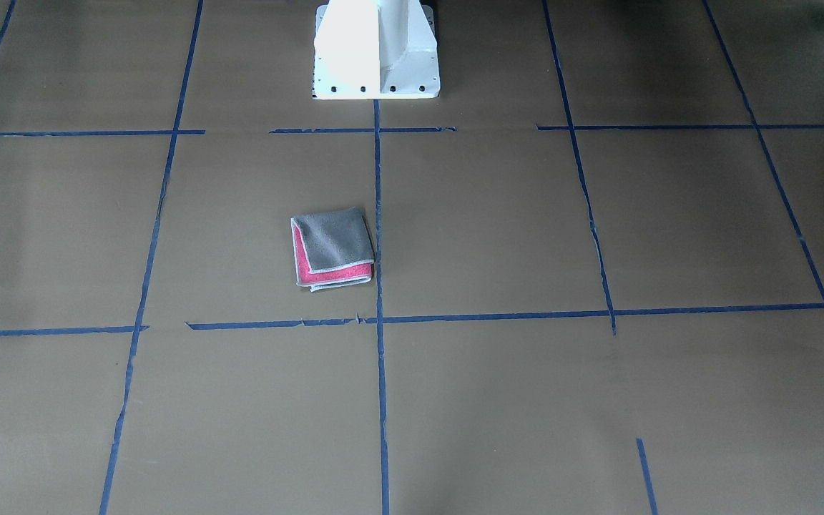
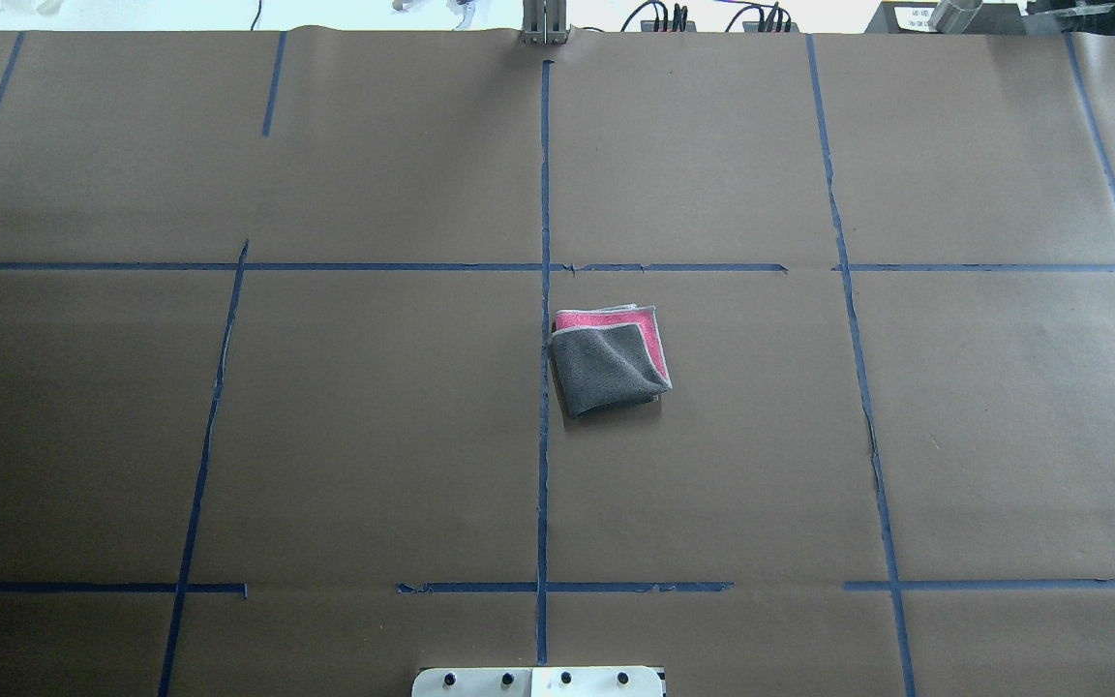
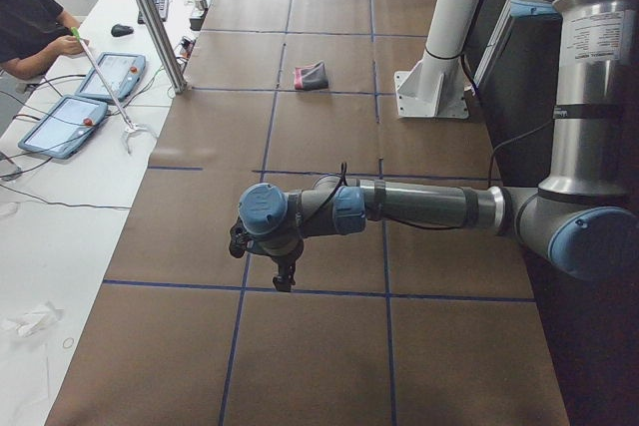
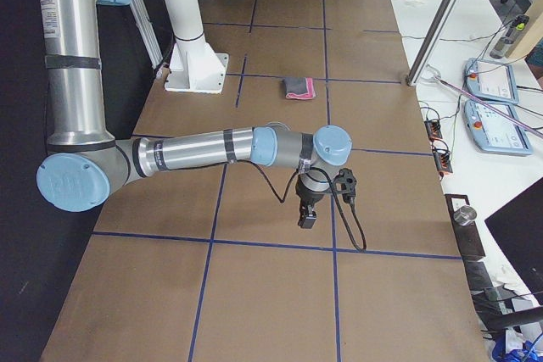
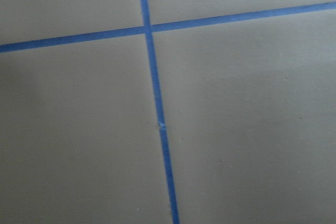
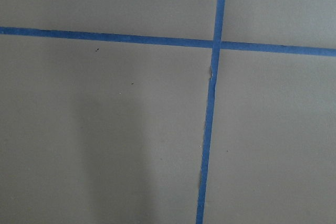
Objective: Fold towel twice with both arms
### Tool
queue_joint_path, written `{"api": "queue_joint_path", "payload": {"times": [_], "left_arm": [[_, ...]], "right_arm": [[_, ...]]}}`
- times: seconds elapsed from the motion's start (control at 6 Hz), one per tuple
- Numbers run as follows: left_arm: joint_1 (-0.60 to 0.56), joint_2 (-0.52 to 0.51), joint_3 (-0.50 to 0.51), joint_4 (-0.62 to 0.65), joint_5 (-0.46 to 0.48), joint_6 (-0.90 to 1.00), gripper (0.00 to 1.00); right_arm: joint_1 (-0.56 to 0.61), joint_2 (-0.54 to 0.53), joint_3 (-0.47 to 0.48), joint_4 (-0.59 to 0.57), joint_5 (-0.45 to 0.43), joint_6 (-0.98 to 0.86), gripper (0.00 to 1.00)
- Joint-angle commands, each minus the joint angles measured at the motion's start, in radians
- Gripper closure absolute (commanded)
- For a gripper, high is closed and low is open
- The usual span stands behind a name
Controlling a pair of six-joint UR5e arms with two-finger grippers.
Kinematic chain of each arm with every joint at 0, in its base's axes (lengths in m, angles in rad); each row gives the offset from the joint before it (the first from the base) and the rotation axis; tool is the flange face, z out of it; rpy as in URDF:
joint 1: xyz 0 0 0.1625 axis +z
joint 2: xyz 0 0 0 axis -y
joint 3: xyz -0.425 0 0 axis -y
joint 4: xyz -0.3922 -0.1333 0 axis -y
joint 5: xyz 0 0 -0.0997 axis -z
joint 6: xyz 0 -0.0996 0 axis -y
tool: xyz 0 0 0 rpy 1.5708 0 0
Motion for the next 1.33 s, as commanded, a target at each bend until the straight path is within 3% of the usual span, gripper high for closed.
{"api": "queue_joint_path", "payload": {"times": [0.0, 0.17, 0.83, 1.17], "left_arm": [[-0.046, -0.006, -0.055, 0.015, 0.067, 0.004, 0.00], [-0.046, 0.003, -0.070, 0.015, 0.116, 0.004, 0.00], [-0.046, 0.012, -0.081, 0.008, 0.077, 0.004, 0.00], [-0.045, 0.066, -0.083, 0.001, 0.079, 0.004, 0.00]], "right_arm": [[0.000, -0.001, 0.013, 0.000, 0.011, 0.003, 0.00], [0.000, -0.001, 0.018, 0.000, 0.011, 0.003, 0.00], [0.005, -0.027, 0.015, 0.000, 0.012, 0.001, 0.00], [0.029, -0.038, 0.018, 0.002, 0.011, -0.008, 0.00]]}}
